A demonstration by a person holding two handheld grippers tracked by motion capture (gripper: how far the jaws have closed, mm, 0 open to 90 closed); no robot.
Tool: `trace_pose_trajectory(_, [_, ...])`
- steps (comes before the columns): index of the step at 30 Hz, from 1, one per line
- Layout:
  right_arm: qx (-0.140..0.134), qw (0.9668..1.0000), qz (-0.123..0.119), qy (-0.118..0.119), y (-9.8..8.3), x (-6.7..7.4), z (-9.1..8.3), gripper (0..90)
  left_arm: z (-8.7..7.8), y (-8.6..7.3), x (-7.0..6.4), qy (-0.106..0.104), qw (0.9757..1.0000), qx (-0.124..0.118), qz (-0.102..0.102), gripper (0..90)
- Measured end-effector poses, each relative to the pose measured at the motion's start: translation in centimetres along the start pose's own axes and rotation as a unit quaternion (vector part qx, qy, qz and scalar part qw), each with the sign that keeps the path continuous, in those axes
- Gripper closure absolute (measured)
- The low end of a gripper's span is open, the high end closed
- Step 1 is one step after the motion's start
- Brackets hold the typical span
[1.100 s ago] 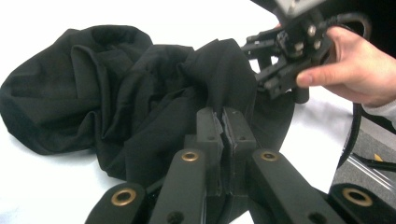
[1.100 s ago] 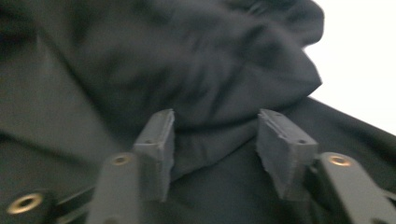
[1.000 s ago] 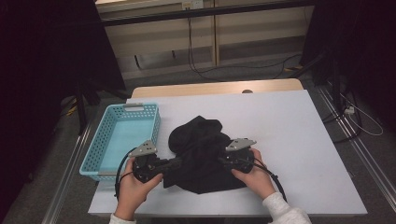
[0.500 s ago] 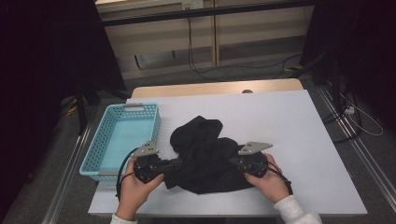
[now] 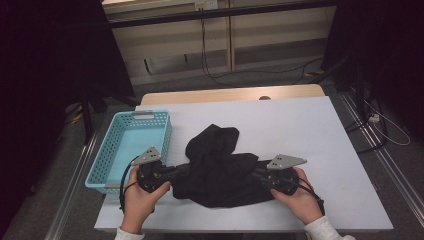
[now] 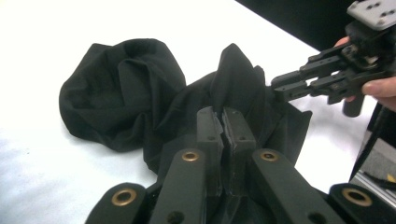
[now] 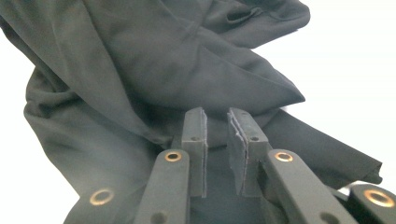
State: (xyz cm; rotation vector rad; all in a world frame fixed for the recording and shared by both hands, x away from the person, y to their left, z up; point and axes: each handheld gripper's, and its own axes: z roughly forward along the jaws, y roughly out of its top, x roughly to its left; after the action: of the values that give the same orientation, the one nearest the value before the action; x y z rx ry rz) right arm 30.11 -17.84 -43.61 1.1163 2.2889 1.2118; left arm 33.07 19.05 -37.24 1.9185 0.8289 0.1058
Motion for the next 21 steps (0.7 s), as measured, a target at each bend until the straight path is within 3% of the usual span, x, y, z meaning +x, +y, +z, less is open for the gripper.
trace_pose_trajectory(5, [-0.008,0.9998,0.005,-0.018,0.3,-0.8,0.8,60.7,-0.1,-0.2,0.2,0.001,1.0000,-0.001,-0.005,87.1])
trace_pose_trajectory(7, [-0.012,0.9994,0.002,-0.031,0.7,-1.2,1.3,50.0,-0.2,-0.2,0.3,0.003,1.0000,-0.001,-0.005,87.1])
trace_pose_trajectory(11, [-0.001,0.9998,0.004,-0.019,1.1,-1.4,2.4,45.0,-0.4,-0.2,0.2,0.003,1.0000,-0.003,-0.005,87.1])
trace_pose_trajectory(15, [0.038,0.9990,-0.012,-0.023,0.9,-1.0,4.1,52.3,-0.5,-0.3,0.2,0.003,1.0000,-0.004,-0.004,87.1])
trace_pose_trajectory(19, [0.033,0.9994,-0.013,-0.005,0.7,-0.7,4.9,82.3,-0.4,-0.4,0.3,0.001,1.0000,-0.001,-0.006,87.1])
trace_pose_trajectory(21, [0.034,0.9993,-0.015,-0.005,0.8,-0.6,4.9,85.7,-0.3,-0.5,0.3,0.003,1.0000,0.001,-0.005,87.1])
